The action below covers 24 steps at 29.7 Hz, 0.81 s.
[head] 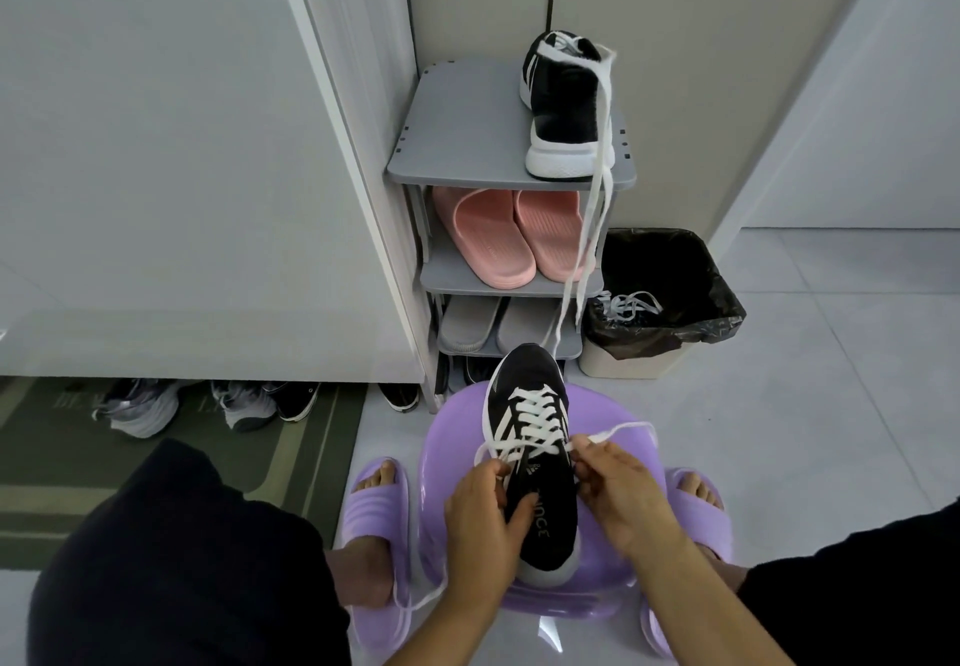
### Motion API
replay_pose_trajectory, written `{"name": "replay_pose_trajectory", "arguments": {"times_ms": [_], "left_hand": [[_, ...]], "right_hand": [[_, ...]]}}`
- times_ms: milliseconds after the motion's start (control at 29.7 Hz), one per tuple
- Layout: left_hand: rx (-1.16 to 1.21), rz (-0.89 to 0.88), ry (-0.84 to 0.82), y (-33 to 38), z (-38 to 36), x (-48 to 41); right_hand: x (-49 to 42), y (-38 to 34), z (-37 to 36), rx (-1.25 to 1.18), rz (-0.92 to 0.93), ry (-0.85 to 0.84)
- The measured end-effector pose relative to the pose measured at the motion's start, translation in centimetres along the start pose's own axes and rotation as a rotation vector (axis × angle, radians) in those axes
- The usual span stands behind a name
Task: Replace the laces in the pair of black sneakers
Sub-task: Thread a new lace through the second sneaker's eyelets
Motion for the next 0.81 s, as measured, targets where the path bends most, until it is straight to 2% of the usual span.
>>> {"name": "replay_pose_trajectory", "arguments": {"times_ms": [101, 169, 236, 371, 438, 506, 573, 641, 708, 809], "left_hand": [[0.010, 0.034, -0.036, -0.4, -0.2, -0.1], [0.075, 0.051, -0.058, -0.5, -0.2, 0.1], [0.209, 0.103, -0.072, -0.9, -0.1, 0.3], [0.385, 0.211, -0.099, -1.8, 0.3, -1.0], [0.412, 0.209, -0.167, -1.6, -0.1, -1.5], [0.322, 0.156, -0.247, -0.9, -0.9, -1.6], [0.183, 0.094, -0.270, -0.5, -1.5, -1.8], [0.185, 0.140, -0.223, -0.9, -1.4, -2.1], [0.223, 0.223, -0.247, -1.4, -1.4, -2.1], [0.330, 0.348, -0.354, -2.0, -1.6, -2.0]], "right_hand": [[-1.1, -3.4, 6.0, -0.013, 0.130, 0.283], [-1.4, -4.4, 9.7, -0.128, 0.113, 0.403], [-1.3, -3.8, 9.6, -0.153, 0.041, 0.337], [-0.2, -0.3, 2.3, -0.080, -0.112, -0.013], [0.2, 0.7, -0.1, -0.065, -0.122, -0.093], [0.3, 0.9, -0.6, -0.072, -0.109, -0.065], [0.1, 0.5, 1.1, -0.082, -0.066, 0.047], [-0.2, -1.2, 4.3, -0.082, 0.031, 0.210], [-0.3, -3.1, 7.2, -0.101, 0.117, 0.327], [-0.2, -2.8, 6.8, -0.146, 0.047, 0.252]]}}
Point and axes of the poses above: each hand's wrist, its own x-axis away from the middle knuckle, its own z-axis out of the back of the hand, y = z × x, the point moved 9 cm from there along -x, towards the middle knuckle, and after that the axes turned 6 degrees about z, right-handed, at the moved point
